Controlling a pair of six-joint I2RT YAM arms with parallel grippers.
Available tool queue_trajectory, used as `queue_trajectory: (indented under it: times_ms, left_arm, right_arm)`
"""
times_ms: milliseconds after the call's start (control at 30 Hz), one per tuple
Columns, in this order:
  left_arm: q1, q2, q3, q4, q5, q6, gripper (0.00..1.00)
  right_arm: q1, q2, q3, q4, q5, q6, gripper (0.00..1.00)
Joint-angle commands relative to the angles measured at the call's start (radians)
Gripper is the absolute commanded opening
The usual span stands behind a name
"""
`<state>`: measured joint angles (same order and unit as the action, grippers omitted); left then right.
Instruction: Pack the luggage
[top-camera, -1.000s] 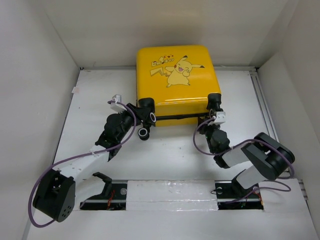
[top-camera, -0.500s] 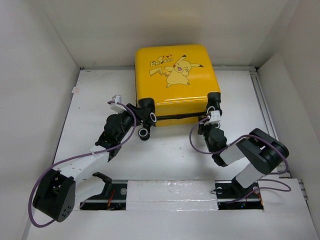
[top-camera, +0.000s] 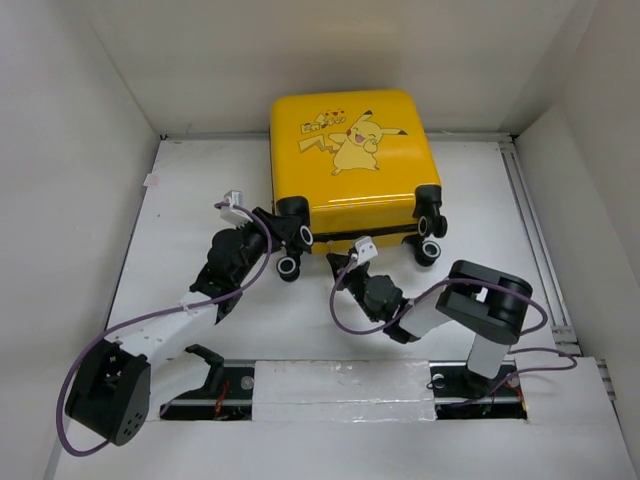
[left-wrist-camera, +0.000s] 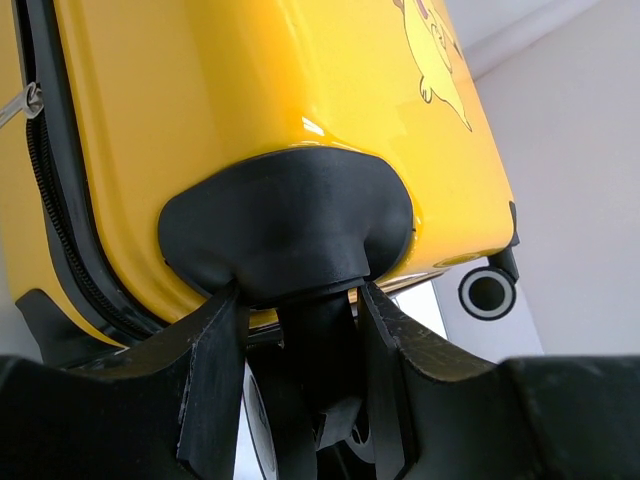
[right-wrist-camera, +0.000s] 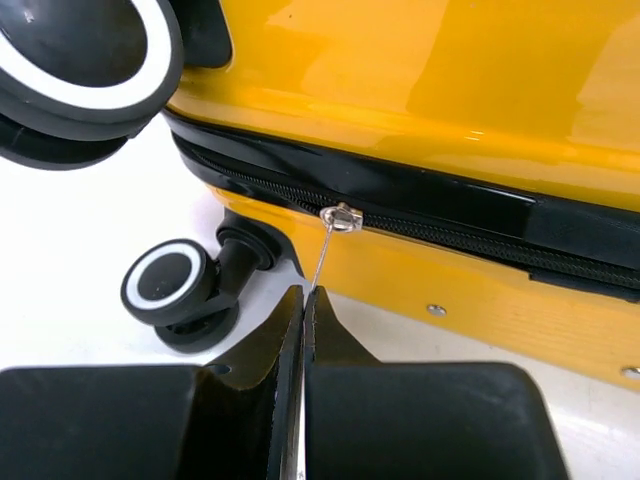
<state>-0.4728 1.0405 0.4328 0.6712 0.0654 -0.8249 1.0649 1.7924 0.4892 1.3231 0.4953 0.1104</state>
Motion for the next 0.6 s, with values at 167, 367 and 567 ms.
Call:
queue_trajectory:
  times_ms: [167,367,567]
  left_arm:
    - [-0.018,-0.057,0.001,0.065,0.082,0.018,0.24]
    - [-0.018,-0.011,0.046,0.1,0.151,-0.029,0.03]
    - [-0.049,0.0,0.099,0.114,0.246,-0.086,0.0]
  right_arm:
    - [0.109,-0.235,-0.106,0.038,-0.143,0.046,0.0]
    - [0.109,-0.211,-0.029,0.011,-0.211,0.086,0.0]
    - [0.147,-0.05,0.113,0.14,-0.374,0.126,0.0]
